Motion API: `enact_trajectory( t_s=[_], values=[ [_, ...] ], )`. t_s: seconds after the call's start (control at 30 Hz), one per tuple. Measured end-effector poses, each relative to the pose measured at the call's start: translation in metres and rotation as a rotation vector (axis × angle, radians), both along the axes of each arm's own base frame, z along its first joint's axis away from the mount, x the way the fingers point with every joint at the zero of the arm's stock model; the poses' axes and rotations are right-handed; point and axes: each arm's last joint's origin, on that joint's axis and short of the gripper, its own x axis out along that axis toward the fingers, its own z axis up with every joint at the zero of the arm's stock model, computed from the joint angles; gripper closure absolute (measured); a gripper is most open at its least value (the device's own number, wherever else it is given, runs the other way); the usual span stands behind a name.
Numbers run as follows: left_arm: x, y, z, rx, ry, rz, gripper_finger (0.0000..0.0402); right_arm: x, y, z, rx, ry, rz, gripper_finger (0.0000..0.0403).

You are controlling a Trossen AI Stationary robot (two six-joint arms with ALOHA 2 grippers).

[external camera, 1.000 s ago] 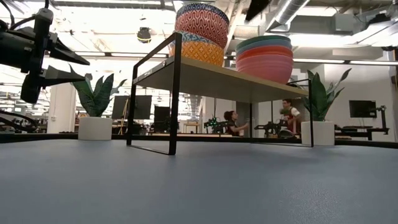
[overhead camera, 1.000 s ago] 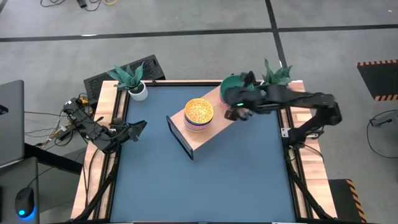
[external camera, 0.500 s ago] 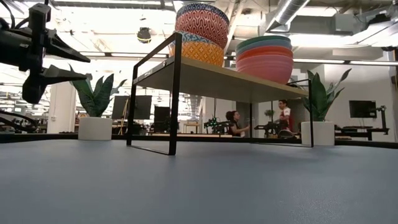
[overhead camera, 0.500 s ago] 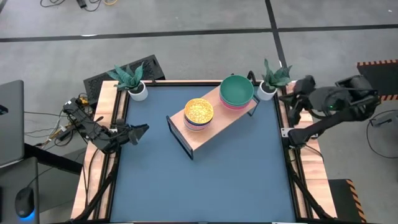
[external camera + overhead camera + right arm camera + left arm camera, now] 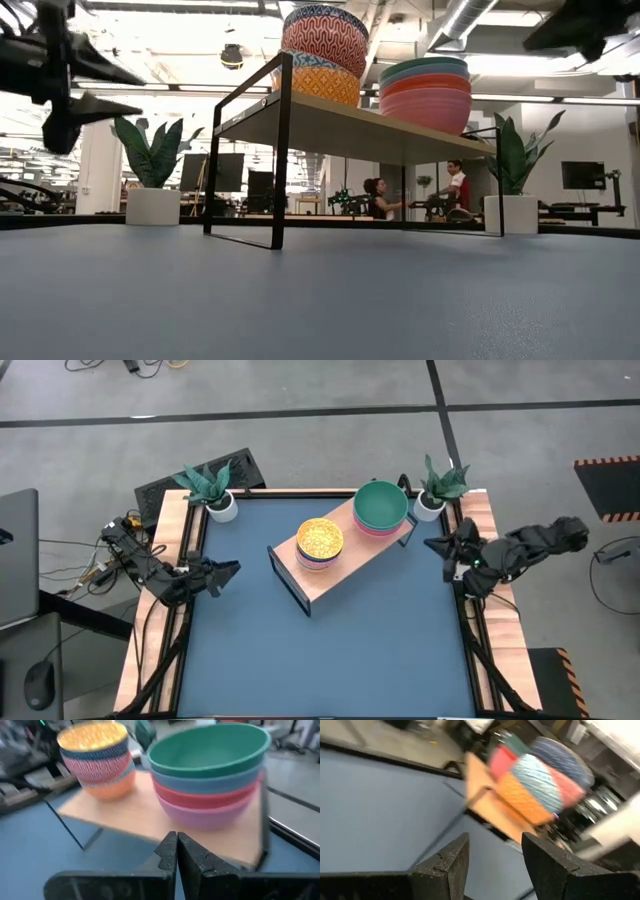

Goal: Place and stack bowls onto a shelf
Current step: Return to Home Position

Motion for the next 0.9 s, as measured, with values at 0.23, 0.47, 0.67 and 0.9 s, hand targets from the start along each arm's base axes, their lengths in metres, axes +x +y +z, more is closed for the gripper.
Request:
enact_trajectory(
  t_s=[0.23,0.47,0.67,0.9],
  values=[
    [0.000,-0.003,0.022,0.156,-0.096,-0.184,0.0236,-0.001,0.002,-0.023,-0.037,-0.259,0.077,0.0363],
    [-0.009,-0.004,0.052,0.401,-0.369,-0.347,0.0236,-0.031,-0.009,-0.023,-0.093,-0.484,0.187,0.0363],
    [-0.007,-0.006,0.043,0.418,-0.348,-0.378,0.0236,-0.030,-0.007,-0.029,-0.136,-0.465,0.254,0.0363],
    [0.001,-0.013,0.018,0.298,-0.163,-0.482,0.0236,-0.008,0.005,-0.071,-0.038,-0.438,0.281,0.0363]
  ],
)
